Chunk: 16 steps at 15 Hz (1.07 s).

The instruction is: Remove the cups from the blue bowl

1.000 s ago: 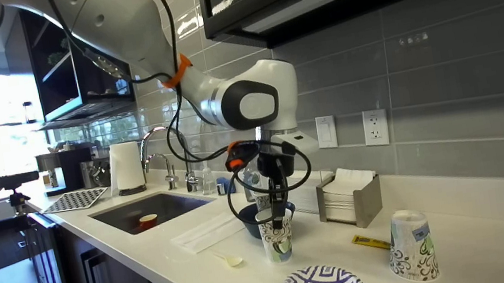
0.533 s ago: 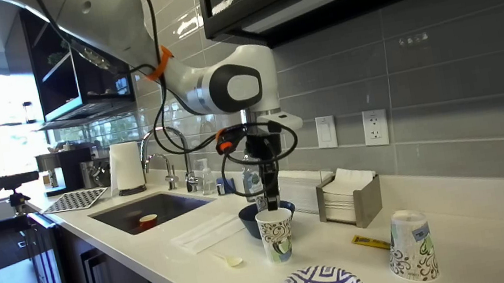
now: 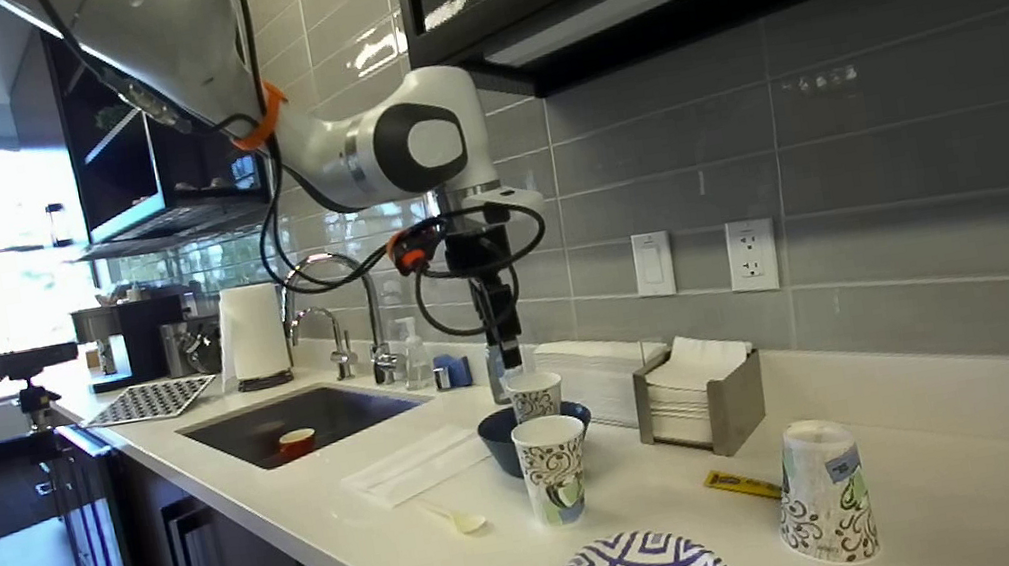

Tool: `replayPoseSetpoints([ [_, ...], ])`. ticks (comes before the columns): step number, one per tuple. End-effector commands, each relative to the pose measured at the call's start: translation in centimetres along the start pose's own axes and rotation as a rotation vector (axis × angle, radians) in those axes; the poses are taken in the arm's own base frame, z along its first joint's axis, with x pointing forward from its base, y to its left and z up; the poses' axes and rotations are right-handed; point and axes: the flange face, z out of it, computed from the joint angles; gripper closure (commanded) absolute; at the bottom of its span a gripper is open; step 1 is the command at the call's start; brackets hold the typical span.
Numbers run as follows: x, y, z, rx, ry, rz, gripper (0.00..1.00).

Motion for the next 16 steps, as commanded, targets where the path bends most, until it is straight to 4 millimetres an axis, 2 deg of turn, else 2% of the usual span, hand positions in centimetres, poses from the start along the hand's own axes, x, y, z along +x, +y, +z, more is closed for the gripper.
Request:
replayPoseSetpoints([
  [1,1.3,-2.1,1.6,0.013,0.021,-0.042,0.0],
  [9,4.2,-5.5,6.7,0.021,-0.003,-0.098,0.0],
  [16,5.2,-8.0,10.1,0.019,-0.028,-0.121,0.0],
])
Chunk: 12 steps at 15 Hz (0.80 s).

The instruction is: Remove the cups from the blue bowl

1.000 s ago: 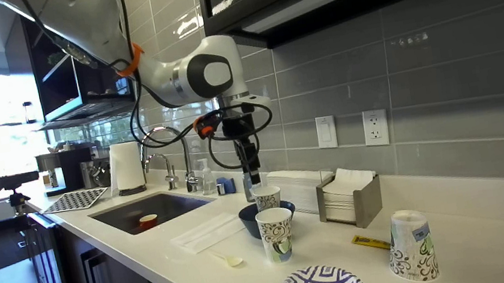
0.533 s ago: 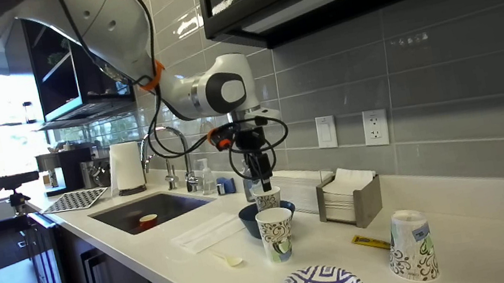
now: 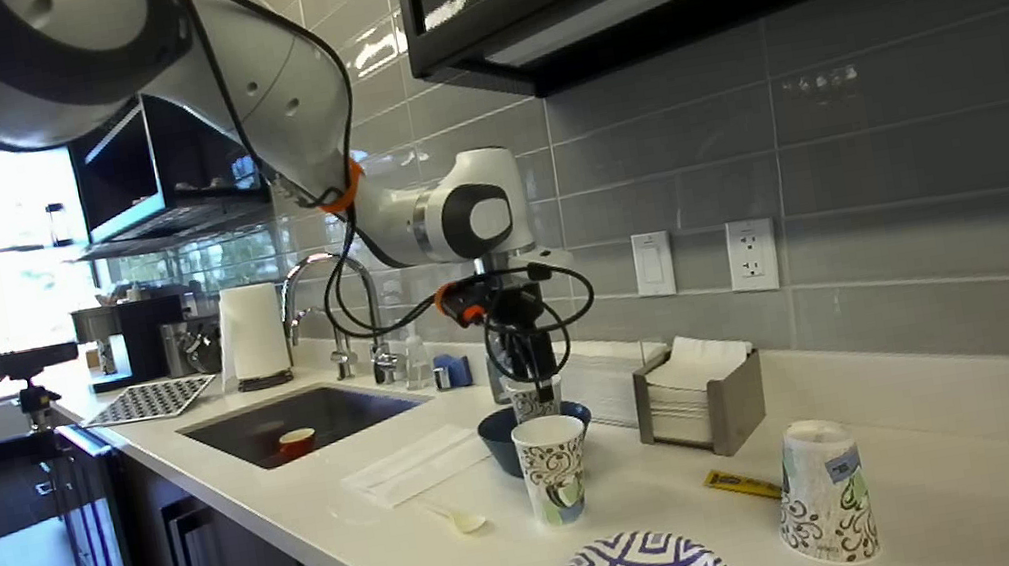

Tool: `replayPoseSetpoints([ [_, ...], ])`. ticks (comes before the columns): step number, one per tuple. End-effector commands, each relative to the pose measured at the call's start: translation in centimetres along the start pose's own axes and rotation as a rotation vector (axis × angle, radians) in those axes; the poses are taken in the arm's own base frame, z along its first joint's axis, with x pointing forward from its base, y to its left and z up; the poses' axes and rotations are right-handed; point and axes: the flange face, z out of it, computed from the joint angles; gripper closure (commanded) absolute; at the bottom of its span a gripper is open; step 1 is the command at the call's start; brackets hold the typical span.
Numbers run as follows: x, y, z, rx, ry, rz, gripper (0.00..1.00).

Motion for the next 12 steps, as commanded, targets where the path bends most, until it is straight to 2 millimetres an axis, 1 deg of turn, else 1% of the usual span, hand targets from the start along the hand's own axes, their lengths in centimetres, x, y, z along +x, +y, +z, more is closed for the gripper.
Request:
replayPoseSetpoints([
  [1,1.33,-1.38,1.2,0.014,-0.006,-0.013,0.25],
  [2,1.43,-1.62,1.42,0.013,-0.006,-0.014,0.26],
  [4,1.65,-1.64,1.46,0.015,-0.006,-0.013,0.41],
  [5,1.71,-1.54,1.44,0.015,-0.006,-0.011,0.5],
  [9,2.05,-1.52,1.3,0.022,0.004,-0.002,0.76],
  [12,1.94,-1.26,0.77,0.039,0.007,-0.002,0.97],
])
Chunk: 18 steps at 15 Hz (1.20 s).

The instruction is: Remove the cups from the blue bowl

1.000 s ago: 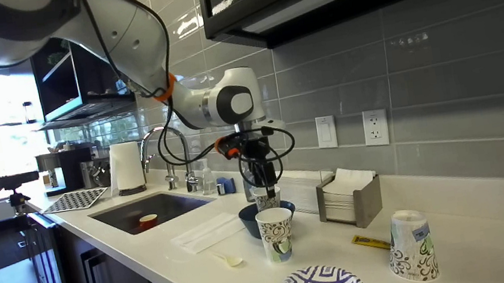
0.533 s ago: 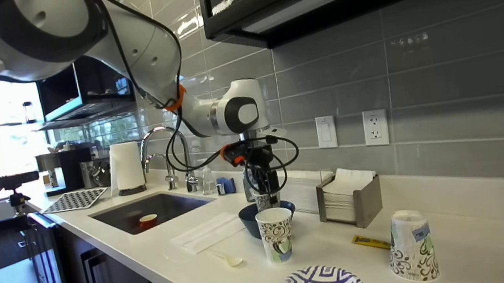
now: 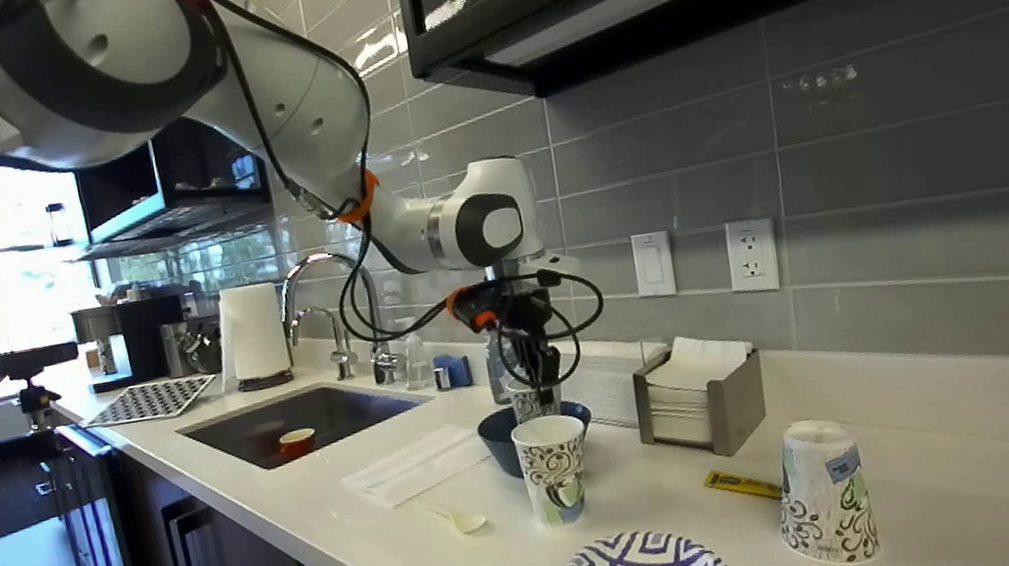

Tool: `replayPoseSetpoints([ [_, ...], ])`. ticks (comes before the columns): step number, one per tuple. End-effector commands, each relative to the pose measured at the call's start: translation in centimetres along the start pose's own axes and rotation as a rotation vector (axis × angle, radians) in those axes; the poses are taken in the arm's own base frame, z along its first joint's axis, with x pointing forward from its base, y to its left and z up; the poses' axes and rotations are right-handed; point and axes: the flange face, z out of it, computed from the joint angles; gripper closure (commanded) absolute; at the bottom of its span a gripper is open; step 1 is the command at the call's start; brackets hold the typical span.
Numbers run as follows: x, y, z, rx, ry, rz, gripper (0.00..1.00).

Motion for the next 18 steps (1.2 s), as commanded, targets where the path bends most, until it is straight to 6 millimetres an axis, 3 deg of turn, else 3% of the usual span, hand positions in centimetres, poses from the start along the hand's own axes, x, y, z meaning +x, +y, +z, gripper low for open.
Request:
replayPoseSetpoints([
  [1,0.3,0.2,-0.9,0.034,0.006,0.001,1.0],
  [7,0.5,0.3,-3.4,0.074,0.067,-0.023,0.99],
  [14,-1.3,0.5,-11.3,0.105,0.159,-0.025,0.99],
  [18,-2.3,2.8,-15.3,0.099,0.195,0.028,0.99],
])
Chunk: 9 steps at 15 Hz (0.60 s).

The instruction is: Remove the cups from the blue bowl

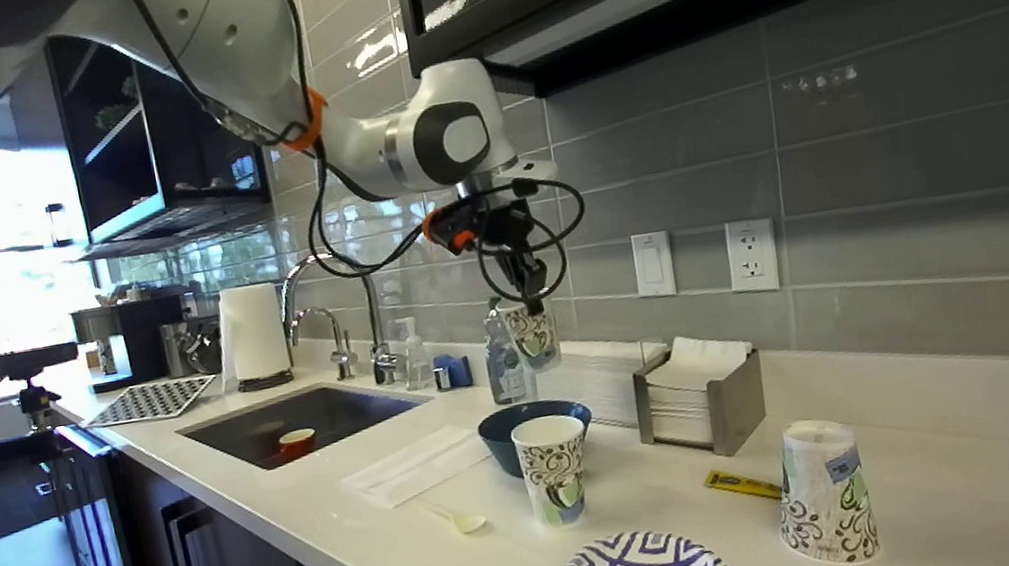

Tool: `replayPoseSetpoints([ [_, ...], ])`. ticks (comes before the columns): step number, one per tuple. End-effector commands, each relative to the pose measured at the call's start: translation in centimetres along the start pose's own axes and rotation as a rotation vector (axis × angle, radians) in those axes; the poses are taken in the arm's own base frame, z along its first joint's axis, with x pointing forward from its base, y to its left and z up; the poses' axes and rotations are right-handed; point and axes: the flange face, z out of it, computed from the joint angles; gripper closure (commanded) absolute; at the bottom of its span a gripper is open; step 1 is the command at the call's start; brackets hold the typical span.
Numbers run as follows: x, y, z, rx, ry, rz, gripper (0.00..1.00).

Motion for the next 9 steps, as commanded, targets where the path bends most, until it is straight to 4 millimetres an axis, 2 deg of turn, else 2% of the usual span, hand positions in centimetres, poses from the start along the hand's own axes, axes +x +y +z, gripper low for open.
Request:
replayPoseSetpoints([
  [1,-1.1,2.8,-3.9,-0.033,0.03,0.061,0.99],
  [5,-0.8,6.8,-6.6,-0.067,0.046,0.154,0.99],
  [9,-0.8,9.9,-7.8,-0.091,0.023,0.225,0.99],
])
